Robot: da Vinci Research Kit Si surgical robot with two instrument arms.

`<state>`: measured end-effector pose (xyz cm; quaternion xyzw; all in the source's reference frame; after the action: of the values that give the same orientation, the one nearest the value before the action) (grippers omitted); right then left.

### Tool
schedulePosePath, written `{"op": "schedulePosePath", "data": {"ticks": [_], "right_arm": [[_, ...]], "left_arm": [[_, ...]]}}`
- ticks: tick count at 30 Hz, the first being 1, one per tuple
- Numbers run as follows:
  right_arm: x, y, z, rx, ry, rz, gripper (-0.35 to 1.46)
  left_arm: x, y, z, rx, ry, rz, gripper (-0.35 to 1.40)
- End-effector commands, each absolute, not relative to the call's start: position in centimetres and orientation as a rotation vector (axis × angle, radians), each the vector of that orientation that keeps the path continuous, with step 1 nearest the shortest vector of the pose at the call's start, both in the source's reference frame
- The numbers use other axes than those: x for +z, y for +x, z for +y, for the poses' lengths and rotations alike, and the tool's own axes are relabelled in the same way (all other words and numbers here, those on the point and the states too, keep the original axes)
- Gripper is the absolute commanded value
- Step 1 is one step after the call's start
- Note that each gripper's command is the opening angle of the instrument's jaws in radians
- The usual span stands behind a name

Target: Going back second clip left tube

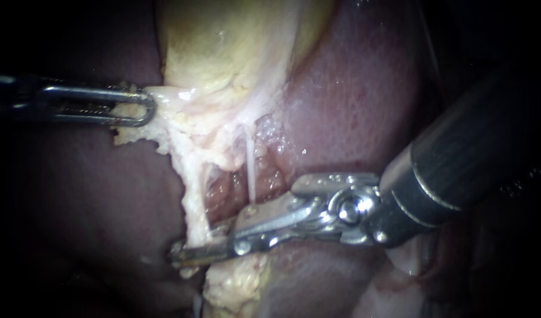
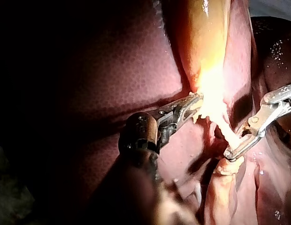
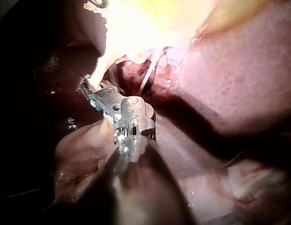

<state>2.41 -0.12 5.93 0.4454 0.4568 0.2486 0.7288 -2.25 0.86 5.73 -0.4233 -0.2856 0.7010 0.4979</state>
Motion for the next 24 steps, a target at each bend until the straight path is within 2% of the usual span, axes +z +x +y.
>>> {"op": "schedulePosePath", "data": {"ticks": [1, 2, 5, 6, 10, 15, 19, 24], "right_arm": [[5.94, 2.41, -0.12, 0.549, 0.982, 1.010, -0.35], [5.95, 2.41, -0.11, 0.549, 0.987, 1.018, -0.30], [6.00, 2.41, -0.10, 0.505, 0.970, 1.070, 0.29], [6.02, 2.42, -0.10, 0.508, 0.972, 1.084, 0.42], [6.08, 2.42, -0.12, 0.514, 0.978, 1.125, 0.48], [6.23, 2.44, -0.09, 0.496, 0.957, 1.137, 0.49], [6.48, 2.45, -0.05, 0.460, 0.876, 1.163, 0.49], [6.74, 2.43, 0.08, 0.465, 0.802, 1.174, 0.49]], "left_arm": [[5.73, -2.25, 0.85, 1.697, -1.025, -0.691, -0.35], [5.73, -2.25, 0.85, 1.697, -1.025, -0.691, -0.35], [5.73, -2.25, 0.85, 1.697, -1.025, -0.691, -0.35], [5.73, -2.25, 0.85, 1.697, -1.025, -0.691, -0.35], [5.73, -2.25, 0.85, 1.697, -1.025, -0.691, -0.35], [5.73, -2.25, 0.85, 1.697, -1.025, -0.691, -0.35], [5.73, -2.25, 0.85, 1.697, -1.025, -0.691, -0.35], [5.73, -2.25, 0.85, 1.697, -1.025, -0.691, -0.35]]}}
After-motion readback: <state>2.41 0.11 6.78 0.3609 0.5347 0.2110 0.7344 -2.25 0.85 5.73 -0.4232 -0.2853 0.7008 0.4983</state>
